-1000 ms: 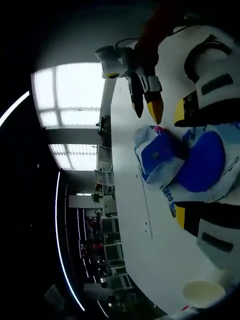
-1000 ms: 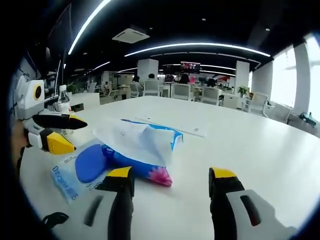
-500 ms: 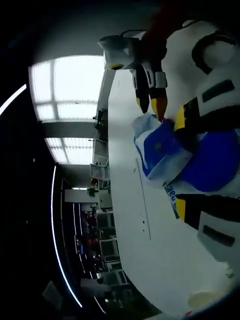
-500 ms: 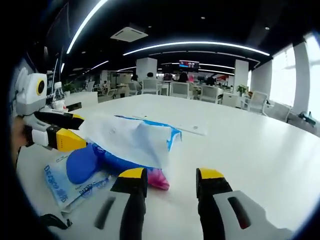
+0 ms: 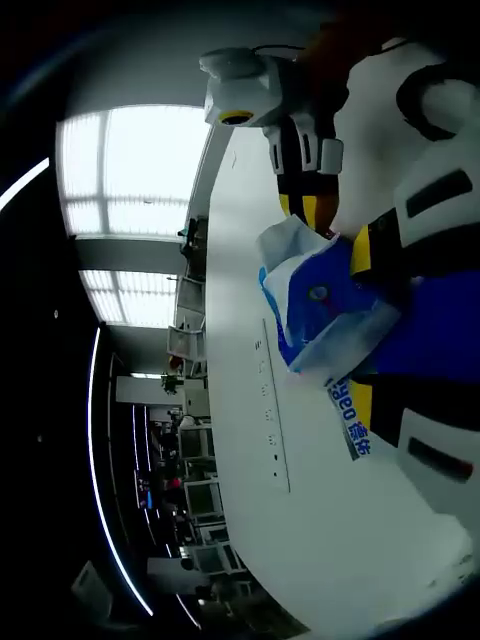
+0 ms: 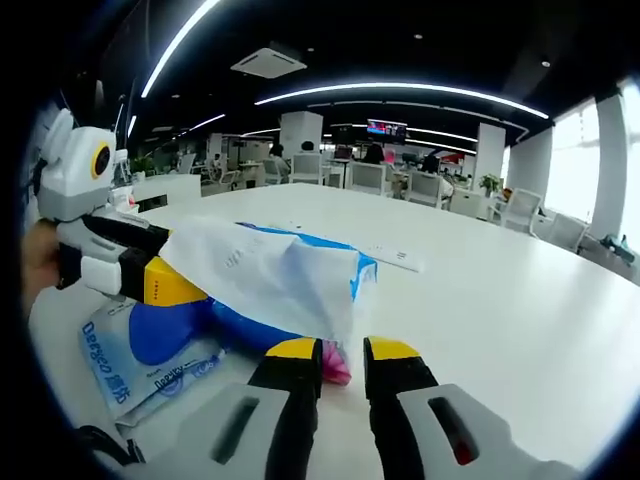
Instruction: Arrange the tabletop items into an orderly group along one side of the table until the central work area is clear of visible clutter.
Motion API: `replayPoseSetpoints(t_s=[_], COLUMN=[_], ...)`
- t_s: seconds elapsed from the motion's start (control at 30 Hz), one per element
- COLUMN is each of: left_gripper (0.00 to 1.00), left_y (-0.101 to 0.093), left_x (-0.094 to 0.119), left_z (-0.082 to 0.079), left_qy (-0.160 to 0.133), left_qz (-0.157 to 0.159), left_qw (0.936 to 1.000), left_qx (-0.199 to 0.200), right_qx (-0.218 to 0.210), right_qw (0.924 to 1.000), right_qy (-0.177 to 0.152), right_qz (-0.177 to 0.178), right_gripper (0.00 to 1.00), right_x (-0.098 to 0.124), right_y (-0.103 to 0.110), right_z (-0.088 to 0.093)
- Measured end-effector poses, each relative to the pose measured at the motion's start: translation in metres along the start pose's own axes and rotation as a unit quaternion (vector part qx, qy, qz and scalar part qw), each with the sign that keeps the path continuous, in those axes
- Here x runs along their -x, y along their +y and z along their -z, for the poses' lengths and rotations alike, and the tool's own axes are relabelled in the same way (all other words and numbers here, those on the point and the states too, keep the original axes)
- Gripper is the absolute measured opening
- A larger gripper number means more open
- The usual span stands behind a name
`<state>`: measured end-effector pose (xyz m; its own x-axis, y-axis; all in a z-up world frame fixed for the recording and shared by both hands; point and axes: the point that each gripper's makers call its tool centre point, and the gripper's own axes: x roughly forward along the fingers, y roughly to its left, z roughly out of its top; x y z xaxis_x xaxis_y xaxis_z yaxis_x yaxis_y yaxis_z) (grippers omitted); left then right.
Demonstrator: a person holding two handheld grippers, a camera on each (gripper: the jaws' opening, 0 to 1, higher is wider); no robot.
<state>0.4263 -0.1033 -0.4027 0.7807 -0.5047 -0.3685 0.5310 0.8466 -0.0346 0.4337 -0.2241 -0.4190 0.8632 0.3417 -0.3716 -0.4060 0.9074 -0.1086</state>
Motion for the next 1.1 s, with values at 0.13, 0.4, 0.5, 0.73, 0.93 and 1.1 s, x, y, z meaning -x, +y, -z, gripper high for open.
replayPoseSetpoints(t_s=[0.13, 0.4, 0.5, 0.73, 0.93, 1.1], left_gripper=[0.31, 0.18, 0.16, 0.02, 0.00, 0.00], left_y=[-0.0032, -0.0066, -0.0062, -0.0047, -0.0052, -0.0057], left_x=[-0.0007, -0.0050, -0.0050, -0.0033, -0.0026, -0.0024], left_z=[-0.0024, -0.0027, -0.0023, -0.0032, -0.0055, -0.0080], left_qy=[-0.004, 0.004, 0.008, 0.008, 0.006, 0.002], left_qz=[0.006, -0.004, -0.007, -0.006, -0.005, -0.001], left_qw=[1.0000, 0.9998, 0.9996, 0.9998, 0.9999, 0.9999], left_qx=[0.001, -0.019, -0.027, -0.018, -0.013, -0.012], right_qx=[0.008, 0.029, 0.025, 0.026, 0.015, -0.002], right_qw=[1.0000, 0.9995, 0.9996, 0.9996, 0.9998, 0.9999], right_qy=[0.002, 0.008, 0.009, 0.011, 0.011, 0.012], right_qz=[0.001, 0.006, 0.004, 0.005, 0.006, 0.009], right_gripper=[0.09, 0.03, 0.00, 0.00, 0.00, 0.00], right_x=[0.0009, 0.0003, 0.0000, 0.0011, 0.0016, 0.0028], right_y=[0.0011, 0.0024, 0.0034, 0.0044, 0.0034, 0.0021], right_z=[-0.0007, 0.0003, 0.0005, 0.0005, -0.0001, 0.0000])
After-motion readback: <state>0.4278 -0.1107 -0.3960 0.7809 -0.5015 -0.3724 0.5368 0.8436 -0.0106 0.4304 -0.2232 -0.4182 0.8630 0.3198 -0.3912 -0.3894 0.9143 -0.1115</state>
